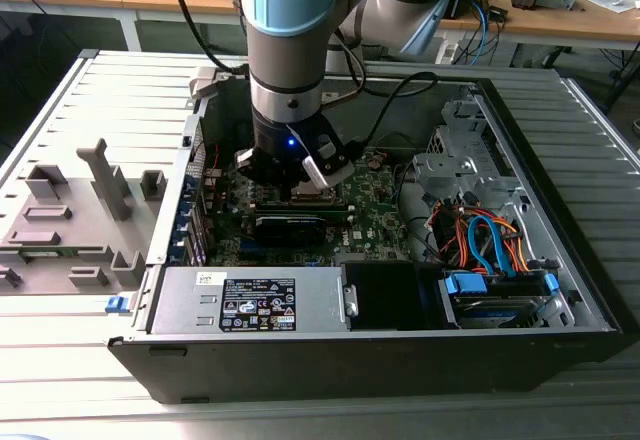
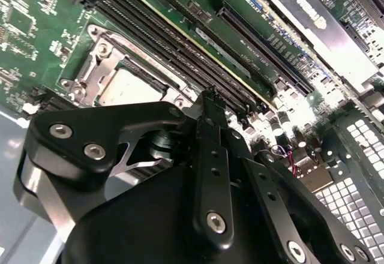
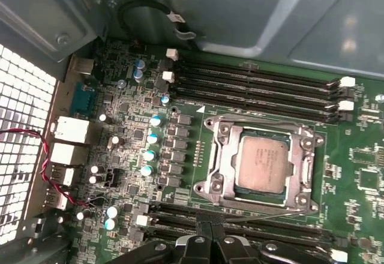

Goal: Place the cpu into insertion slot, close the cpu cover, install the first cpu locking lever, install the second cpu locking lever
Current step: 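Install the second cpu locking lever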

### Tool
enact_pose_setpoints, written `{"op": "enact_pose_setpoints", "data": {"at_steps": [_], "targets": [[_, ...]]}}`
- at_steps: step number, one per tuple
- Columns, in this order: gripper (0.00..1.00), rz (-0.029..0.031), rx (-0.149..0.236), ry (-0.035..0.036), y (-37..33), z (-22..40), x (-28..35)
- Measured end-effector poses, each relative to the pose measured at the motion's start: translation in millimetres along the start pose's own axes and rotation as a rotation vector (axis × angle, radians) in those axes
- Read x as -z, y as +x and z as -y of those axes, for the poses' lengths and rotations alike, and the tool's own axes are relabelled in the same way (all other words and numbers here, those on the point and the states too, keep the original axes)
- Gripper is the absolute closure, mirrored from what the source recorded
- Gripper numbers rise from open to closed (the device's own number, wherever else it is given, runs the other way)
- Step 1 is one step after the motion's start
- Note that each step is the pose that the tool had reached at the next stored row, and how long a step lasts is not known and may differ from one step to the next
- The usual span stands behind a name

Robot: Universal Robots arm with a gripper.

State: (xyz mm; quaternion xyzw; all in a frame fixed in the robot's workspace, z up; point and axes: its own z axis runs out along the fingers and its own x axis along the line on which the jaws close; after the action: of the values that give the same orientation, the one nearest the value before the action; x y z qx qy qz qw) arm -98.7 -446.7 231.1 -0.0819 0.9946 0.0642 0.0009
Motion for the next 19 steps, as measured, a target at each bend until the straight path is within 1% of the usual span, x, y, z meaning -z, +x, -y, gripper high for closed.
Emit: {"op": "enact_pose_setpoints", "data": {"at_steps": [2,3,4,5,6,7,9,10,12,15,17,18,19], "targets": [[0.89,0.0000,0.000,-0.0003,1.4,0.1,-1.6],[0.89,0.0008,0.000,-0.0043,1.7,0.6,-2.0],[0.89,0.0022,0.000,-0.0133,2.0,1.2,-2.2],[0.89,0.0047,0.000,-0.0278,2.6,2.8,-2.6],[0.89,0.0058,0.000,-0.0347,3.3,4.9,-2.6],[0.89,0.0065,0.000,-0.0392,3.9,7.3,-2.7],[0.89,0.0071,0.000,-0.0426,4.5,10.6,-3.6],[0.89,0.0076,0.000,-0.0459,4.9,12.6,-4.7],[0.89,0.0083,0.000,-0.0501,5.3,14.6,-7.7],[0.89,0.0088,0.001,-0.0512,5.4,16.1,-14.6],[0.89,0.0085,0.000,-0.0512,5.5,16.7,-17.4],[0.89,0.0089,0.001,-0.0535,5.6,17.5,-17.3],[0.89,0.0089,0.000,-0.0535,5.8,17.4,-13.6]]}}
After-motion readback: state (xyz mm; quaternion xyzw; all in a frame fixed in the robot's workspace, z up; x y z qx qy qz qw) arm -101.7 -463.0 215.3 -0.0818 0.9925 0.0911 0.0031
